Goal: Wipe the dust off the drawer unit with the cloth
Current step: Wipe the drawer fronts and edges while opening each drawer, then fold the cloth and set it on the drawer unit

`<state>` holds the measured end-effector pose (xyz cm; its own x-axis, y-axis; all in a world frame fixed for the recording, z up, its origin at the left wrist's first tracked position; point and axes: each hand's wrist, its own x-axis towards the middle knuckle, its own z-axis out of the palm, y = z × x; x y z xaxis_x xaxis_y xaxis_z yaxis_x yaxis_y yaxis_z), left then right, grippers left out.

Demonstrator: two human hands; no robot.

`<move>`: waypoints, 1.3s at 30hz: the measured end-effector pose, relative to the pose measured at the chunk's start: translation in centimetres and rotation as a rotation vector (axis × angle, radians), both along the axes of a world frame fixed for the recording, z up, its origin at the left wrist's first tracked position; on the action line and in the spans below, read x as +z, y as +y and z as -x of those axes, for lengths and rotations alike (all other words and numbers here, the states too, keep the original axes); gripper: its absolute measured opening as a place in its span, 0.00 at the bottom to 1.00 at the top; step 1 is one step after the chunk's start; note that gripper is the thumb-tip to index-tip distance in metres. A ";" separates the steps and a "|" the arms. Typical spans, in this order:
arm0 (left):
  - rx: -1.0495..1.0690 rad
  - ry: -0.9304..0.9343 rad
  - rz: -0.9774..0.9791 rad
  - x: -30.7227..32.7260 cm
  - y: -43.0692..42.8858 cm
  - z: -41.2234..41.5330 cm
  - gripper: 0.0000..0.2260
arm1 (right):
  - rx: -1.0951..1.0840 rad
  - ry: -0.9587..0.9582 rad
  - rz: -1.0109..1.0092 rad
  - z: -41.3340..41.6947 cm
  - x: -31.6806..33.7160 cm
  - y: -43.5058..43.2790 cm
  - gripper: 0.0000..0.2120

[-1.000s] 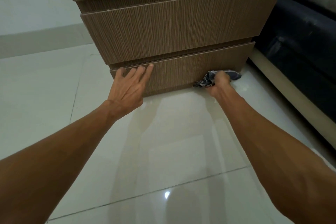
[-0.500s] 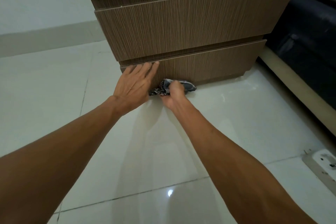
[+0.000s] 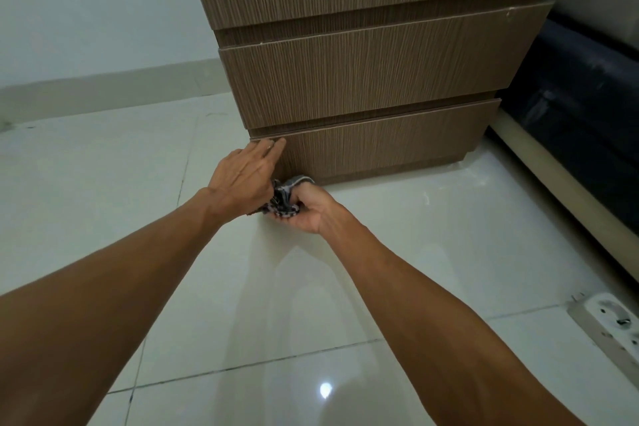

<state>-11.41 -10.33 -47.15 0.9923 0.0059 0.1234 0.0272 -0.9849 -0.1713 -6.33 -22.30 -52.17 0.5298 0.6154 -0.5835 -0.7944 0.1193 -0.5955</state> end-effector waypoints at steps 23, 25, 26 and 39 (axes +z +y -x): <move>0.858 0.362 1.719 0.0 -1.0 1.8 0.11 | 0.239 -0.077 0.288 -2.1 4.2 -7.7 0.27; 0.944 0.323 1.761 1.4 -1.8 2.9 0.10 | 0.226 -0.009 0.282 -0.7 6.5 -8.2 0.33; 0.978 0.308 1.779 2.5 -2.2 3.6 0.11 | 0.220 0.011 0.287 0.1 8.0 -8.5 0.34; 1.246 0.366 1.794 29.3 -6.1 10.0 0.03 | 0.143 -0.030 0.594 7.8 33.3 -9.6 0.12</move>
